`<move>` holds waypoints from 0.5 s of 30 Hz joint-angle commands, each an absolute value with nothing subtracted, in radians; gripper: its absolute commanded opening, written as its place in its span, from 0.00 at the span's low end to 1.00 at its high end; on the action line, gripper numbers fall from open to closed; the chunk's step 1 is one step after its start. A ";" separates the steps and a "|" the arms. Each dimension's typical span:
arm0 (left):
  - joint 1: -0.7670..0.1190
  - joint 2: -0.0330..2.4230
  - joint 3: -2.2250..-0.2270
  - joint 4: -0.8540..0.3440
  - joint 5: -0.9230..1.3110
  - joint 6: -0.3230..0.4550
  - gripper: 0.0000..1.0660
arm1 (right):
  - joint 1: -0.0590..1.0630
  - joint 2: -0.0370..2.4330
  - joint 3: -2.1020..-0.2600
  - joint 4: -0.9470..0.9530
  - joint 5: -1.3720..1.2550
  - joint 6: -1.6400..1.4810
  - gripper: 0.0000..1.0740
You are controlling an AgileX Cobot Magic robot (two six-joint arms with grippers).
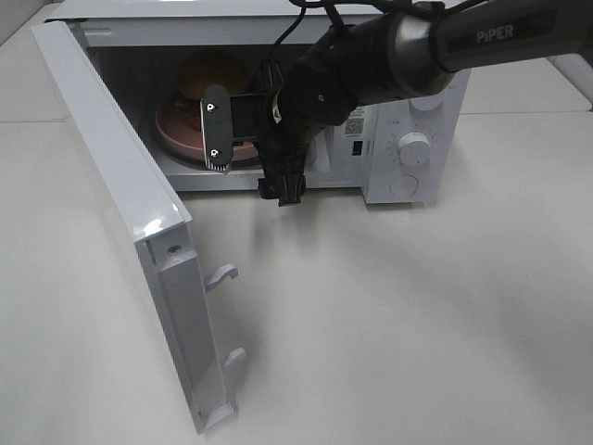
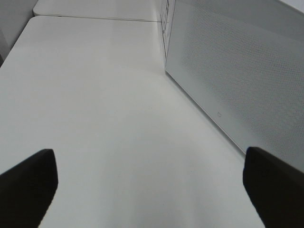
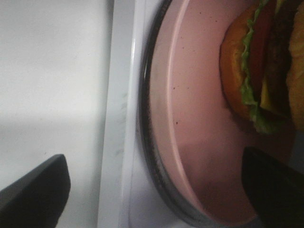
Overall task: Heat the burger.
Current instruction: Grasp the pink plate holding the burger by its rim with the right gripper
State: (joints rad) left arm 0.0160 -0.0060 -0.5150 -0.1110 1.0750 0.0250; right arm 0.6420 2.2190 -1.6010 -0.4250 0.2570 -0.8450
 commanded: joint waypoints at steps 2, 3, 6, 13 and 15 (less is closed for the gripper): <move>0.018 -0.018 -0.514 -0.113 1.067 0.026 0.92 | 0.637 2.274 -1.690 -0.421 0.267 -0.833 0.82; 0.018 -0.018 -0.514 -0.113 1.067 0.026 0.92 | 0.637 2.274 -1.690 -0.421 0.267 -0.833 0.82; 0.018 -0.018 -0.514 -0.113 1.067 0.026 0.92 | 0.637 2.302 -1.735 -0.421 0.277 -0.824 0.82; 0.018 -0.018 -0.514 -0.113 1.067 0.026 0.92 | 0.603 2.355 -1.798 -0.422 0.276 -0.804 0.81; 0.018 -0.018 -0.514 -0.113 1.067 0.026 0.92 | 0.592 2.365 -1.812 -0.422 0.277 -0.804 0.81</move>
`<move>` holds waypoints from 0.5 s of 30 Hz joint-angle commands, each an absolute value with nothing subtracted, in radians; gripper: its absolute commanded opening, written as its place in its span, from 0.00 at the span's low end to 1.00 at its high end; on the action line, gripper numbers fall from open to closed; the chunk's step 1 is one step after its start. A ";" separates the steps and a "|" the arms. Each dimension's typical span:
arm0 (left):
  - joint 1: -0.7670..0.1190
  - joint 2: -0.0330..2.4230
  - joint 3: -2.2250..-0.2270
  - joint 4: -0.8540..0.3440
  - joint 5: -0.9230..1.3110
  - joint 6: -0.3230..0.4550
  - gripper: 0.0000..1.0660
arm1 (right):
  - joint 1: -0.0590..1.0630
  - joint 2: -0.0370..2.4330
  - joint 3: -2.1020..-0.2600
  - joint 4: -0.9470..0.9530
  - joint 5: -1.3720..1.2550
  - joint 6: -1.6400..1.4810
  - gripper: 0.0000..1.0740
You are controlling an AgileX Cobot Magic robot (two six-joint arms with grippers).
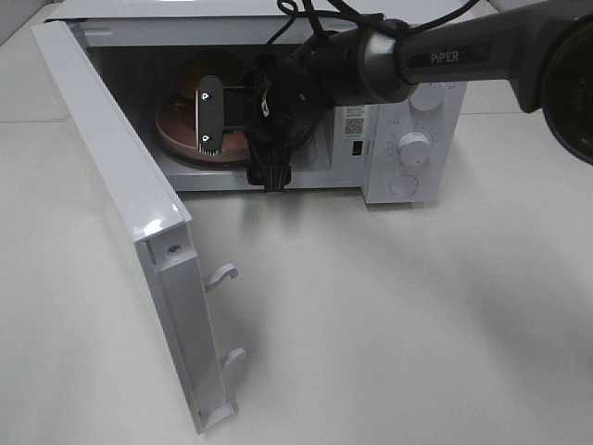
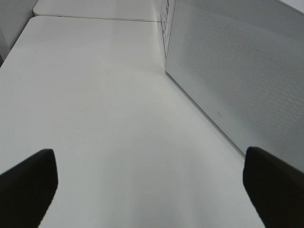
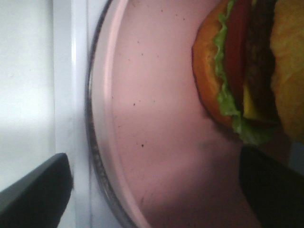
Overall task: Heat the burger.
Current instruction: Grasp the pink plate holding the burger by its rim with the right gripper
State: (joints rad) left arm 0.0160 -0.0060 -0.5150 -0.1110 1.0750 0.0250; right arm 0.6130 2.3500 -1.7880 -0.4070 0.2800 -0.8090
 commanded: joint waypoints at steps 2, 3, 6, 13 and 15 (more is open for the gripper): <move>0.018 -0.018 -0.514 -0.113 1.067 0.026 0.92 | 0.590 2.376 -1.825 -0.421 0.278 -0.804 0.81; 0.018 -0.018 -0.514 -0.113 1.067 0.026 0.92 | 0.584 2.378 -1.825 -0.421 0.275 -0.804 0.81; 0.018 -0.018 -0.514 -0.113 1.067 0.026 0.92 | 0.580 2.387 -1.825 -0.413 0.269 -0.804 0.80; 0.018 -0.018 -0.514 -0.113 1.067 0.026 0.92 | 0.579 2.420 -1.825 -0.368 0.263 -0.804 0.77; 0.018 -0.018 -0.514 -0.113 1.067 0.026 0.92 | 0.579 2.420 -1.825 -0.366 0.264 -0.804 0.76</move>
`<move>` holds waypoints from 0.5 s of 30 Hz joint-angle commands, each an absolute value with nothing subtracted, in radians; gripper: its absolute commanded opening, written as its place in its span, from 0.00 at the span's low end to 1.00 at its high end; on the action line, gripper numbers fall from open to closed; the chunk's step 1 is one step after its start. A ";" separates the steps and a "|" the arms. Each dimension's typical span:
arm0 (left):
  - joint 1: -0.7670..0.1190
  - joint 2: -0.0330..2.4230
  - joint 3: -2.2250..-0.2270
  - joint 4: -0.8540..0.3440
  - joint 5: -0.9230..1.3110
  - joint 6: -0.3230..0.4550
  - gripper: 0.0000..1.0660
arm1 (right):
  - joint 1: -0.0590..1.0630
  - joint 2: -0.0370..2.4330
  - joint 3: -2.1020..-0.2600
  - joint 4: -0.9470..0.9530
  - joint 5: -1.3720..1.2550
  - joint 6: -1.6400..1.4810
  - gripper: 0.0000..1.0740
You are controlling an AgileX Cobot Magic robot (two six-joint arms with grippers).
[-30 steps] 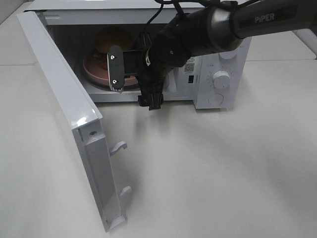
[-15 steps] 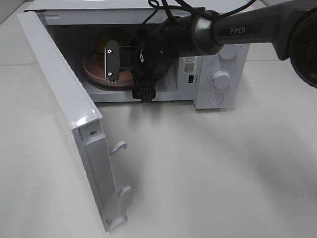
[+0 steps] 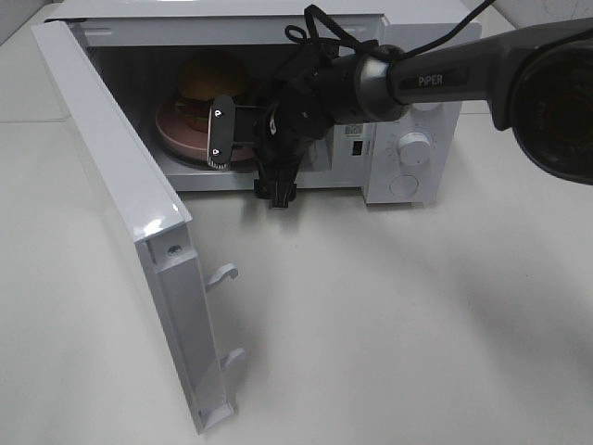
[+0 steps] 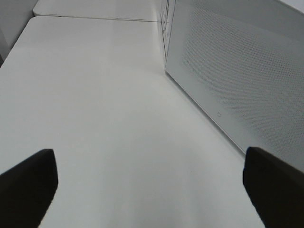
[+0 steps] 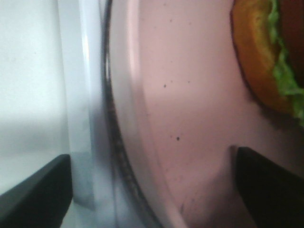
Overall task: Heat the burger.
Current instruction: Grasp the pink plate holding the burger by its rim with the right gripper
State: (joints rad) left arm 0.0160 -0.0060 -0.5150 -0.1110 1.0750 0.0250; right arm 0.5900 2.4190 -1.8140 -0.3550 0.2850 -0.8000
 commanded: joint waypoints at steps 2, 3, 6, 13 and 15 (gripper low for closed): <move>0.018 -0.018 -0.514 -0.113 1.067 0.026 0.92 | 0.579 2.420 -1.825 -0.352 0.271 -0.804 0.70; 0.018 -0.018 -0.514 -0.113 1.067 0.026 0.92 | 0.579 2.420 -1.825 -0.346 0.275 -0.804 0.61; 0.018 -0.018 -0.514 -0.113 1.067 0.026 0.92 | 0.579 2.418 -1.825 -0.346 0.285 -0.805 0.40; 0.018 -0.018 -0.514 -0.113 1.067 0.026 0.92 | 0.582 2.402 -1.825 -0.339 0.352 -0.809 0.00; 0.018 -0.018 -0.514 -0.113 1.067 0.026 0.92 | 0.582 2.394 -1.823 -0.307 0.367 -0.829 0.00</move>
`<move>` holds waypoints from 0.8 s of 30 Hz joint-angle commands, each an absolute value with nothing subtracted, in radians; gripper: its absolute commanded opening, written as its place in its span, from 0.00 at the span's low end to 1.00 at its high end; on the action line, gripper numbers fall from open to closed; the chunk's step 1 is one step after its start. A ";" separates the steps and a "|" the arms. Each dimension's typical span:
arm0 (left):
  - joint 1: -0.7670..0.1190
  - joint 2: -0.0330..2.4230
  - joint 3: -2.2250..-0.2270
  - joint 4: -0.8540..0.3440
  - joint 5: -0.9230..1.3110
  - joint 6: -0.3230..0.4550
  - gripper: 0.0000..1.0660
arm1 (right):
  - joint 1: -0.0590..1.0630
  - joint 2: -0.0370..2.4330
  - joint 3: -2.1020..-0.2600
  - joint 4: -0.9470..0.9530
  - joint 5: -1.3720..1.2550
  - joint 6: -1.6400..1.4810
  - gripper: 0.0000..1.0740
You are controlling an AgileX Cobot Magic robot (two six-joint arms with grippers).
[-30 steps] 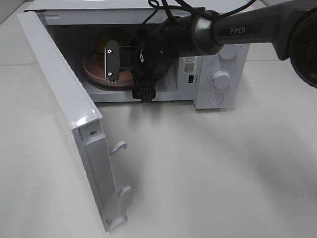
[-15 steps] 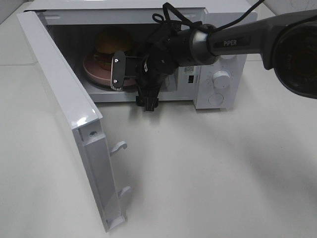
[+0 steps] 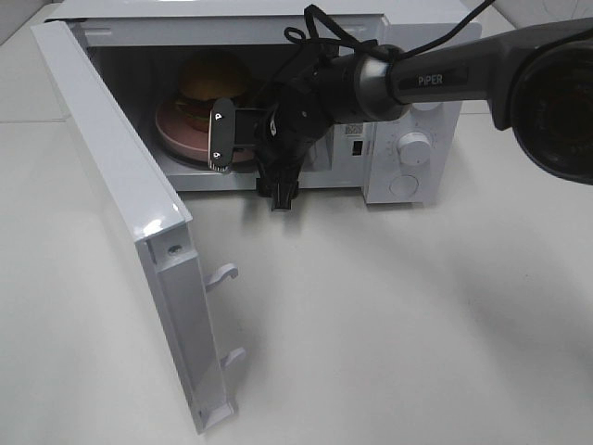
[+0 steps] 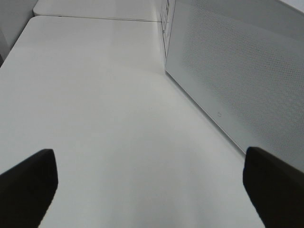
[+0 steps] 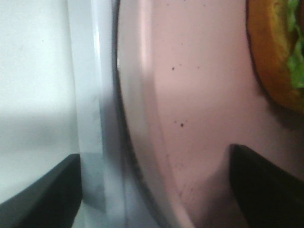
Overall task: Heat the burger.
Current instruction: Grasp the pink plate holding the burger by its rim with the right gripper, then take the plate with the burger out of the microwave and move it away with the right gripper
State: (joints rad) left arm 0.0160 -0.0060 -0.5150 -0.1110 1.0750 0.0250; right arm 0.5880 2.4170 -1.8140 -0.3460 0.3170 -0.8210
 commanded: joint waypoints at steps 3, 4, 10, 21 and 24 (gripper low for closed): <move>0.018 -0.018 -0.514 -0.113 1.067 0.026 0.92 | 0.582 2.380 -1.823 -0.272 0.392 -0.871 0.00; 0.018 -0.018 -0.514 -0.113 1.067 0.026 0.92 | 0.582 2.380 -1.823 -0.272 0.392 -0.871 0.00; 0.018 -0.018 -0.514 -0.113 1.067 0.026 0.92 | 0.582 2.354 -1.823 -0.137 0.448 -0.991 0.00; 0.018 -0.018 -0.514 -0.113 1.067 0.026 0.92 | 0.594 2.314 -1.823 -0.119 0.503 -1.010 0.00; 0.018 -0.018 -0.514 -0.113 1.067 0.026 0.92 | 0.599 2.310 -1.823 -0.112 0.514 -1.018 0.00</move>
State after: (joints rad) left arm 0.0160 -0.0060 -0.5150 -0.1110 1.0750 0.0250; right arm 0.5970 2.3240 -1.8240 -0.1320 0.4790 -1.0280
